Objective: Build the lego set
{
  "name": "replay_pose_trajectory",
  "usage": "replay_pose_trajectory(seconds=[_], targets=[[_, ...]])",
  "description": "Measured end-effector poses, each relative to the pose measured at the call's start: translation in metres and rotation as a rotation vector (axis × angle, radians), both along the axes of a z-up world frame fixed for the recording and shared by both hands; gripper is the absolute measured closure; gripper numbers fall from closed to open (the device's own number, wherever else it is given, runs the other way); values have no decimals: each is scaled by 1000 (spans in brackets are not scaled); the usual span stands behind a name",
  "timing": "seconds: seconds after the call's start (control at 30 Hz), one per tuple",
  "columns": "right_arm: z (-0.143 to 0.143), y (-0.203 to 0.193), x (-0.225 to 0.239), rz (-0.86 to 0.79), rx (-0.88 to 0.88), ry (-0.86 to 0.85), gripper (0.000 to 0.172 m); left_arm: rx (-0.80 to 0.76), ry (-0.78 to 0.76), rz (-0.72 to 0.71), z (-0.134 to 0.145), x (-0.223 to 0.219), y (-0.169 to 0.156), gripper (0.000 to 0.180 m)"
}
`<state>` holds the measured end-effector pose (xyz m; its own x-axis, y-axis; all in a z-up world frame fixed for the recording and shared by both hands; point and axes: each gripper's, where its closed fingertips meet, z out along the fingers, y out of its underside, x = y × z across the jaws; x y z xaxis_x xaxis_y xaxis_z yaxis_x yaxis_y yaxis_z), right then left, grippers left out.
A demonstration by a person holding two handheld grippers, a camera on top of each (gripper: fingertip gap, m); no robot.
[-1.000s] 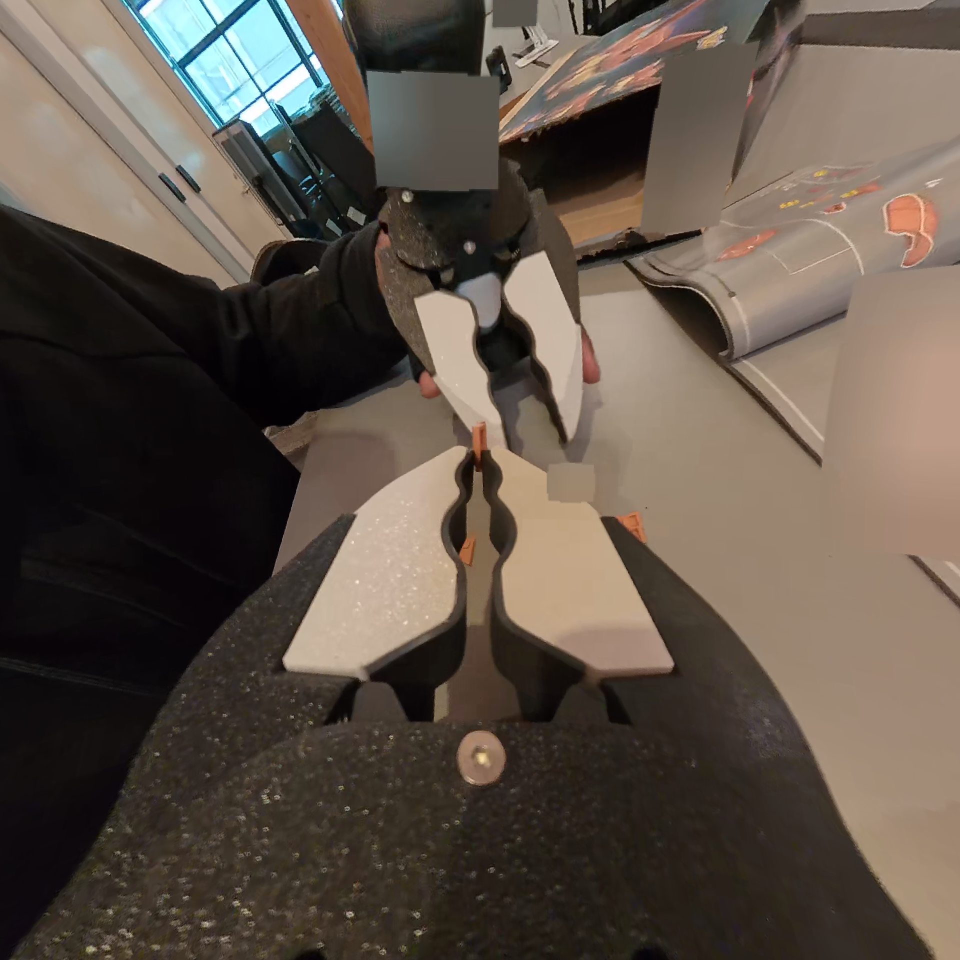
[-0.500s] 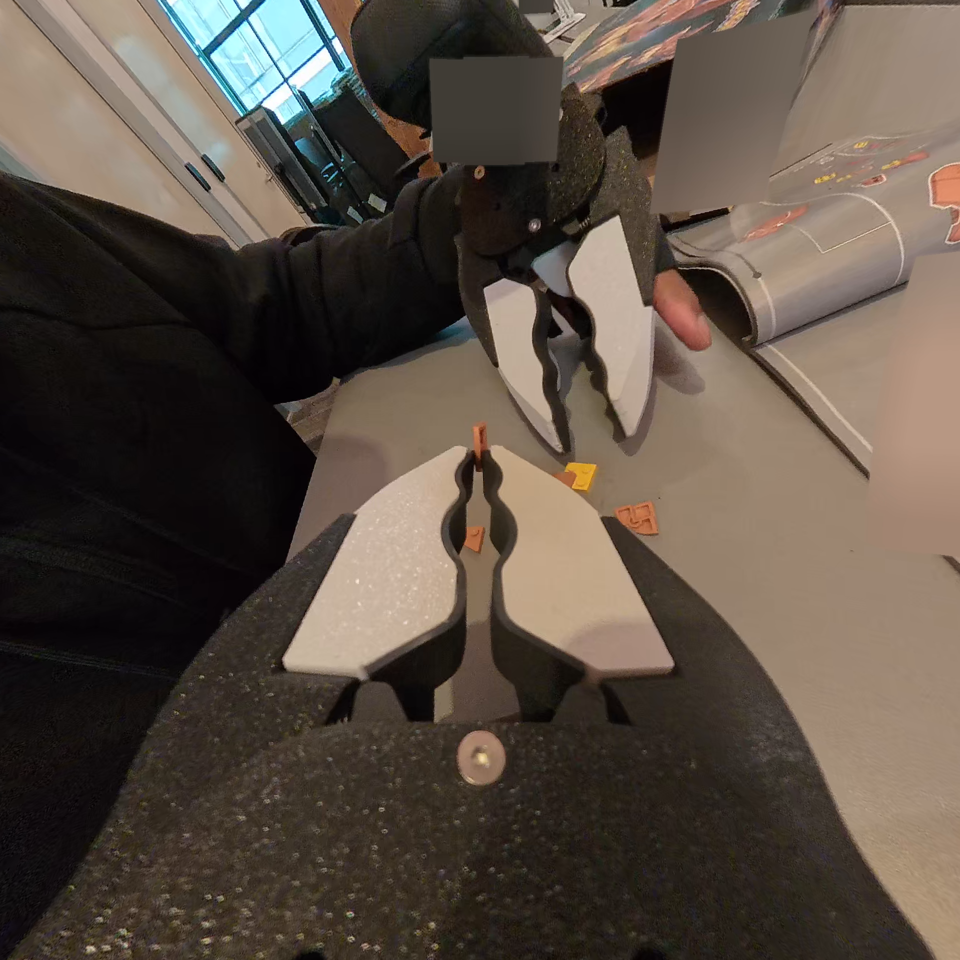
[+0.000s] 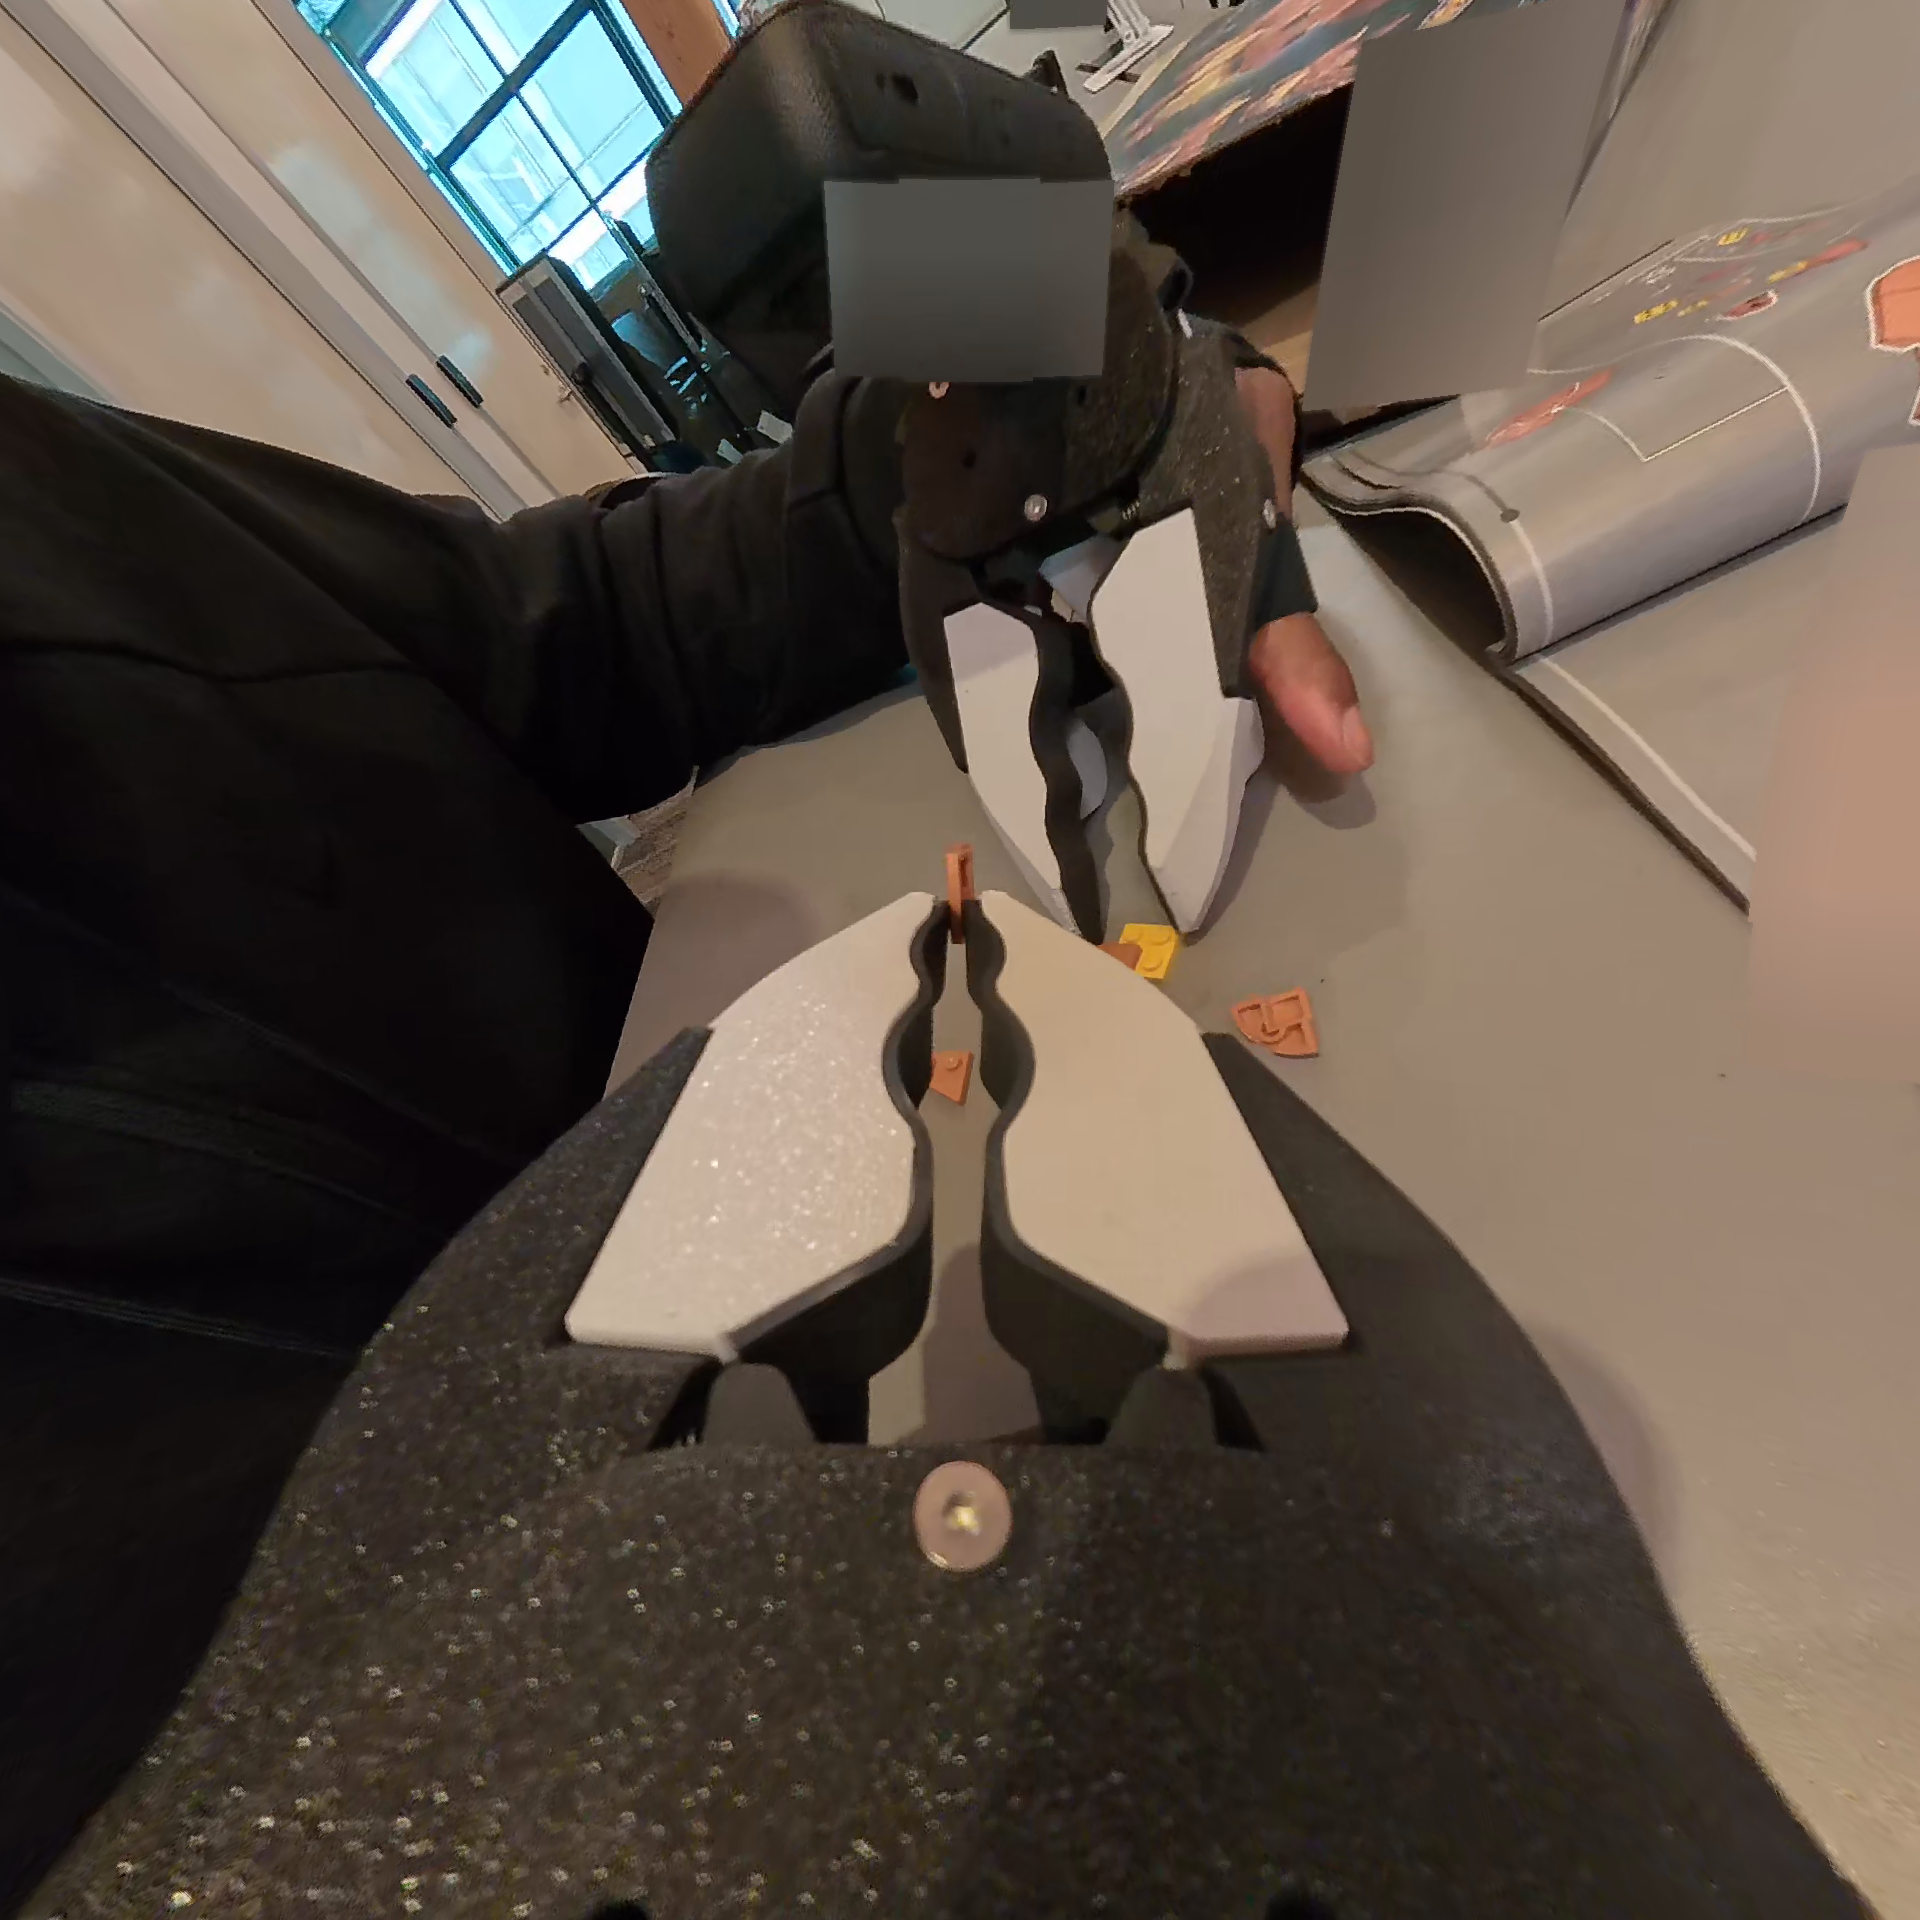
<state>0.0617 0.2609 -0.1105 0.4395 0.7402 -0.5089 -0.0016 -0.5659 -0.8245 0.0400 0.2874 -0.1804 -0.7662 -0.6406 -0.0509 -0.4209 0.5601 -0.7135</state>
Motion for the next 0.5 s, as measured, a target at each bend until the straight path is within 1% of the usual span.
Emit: replay_pose_trajectory(seconds=[0.2,0.3,0.5], targets=[[-1,0,-1,1,-1,-1,169,-6,6,14,0,2,3,158],[-1,0,-2,2,-2,-3,169,-22,43,15,-2,1,2,164],[-2,2,0,-15,-6,2,169,-12,49,76,-3,3,1,165]])
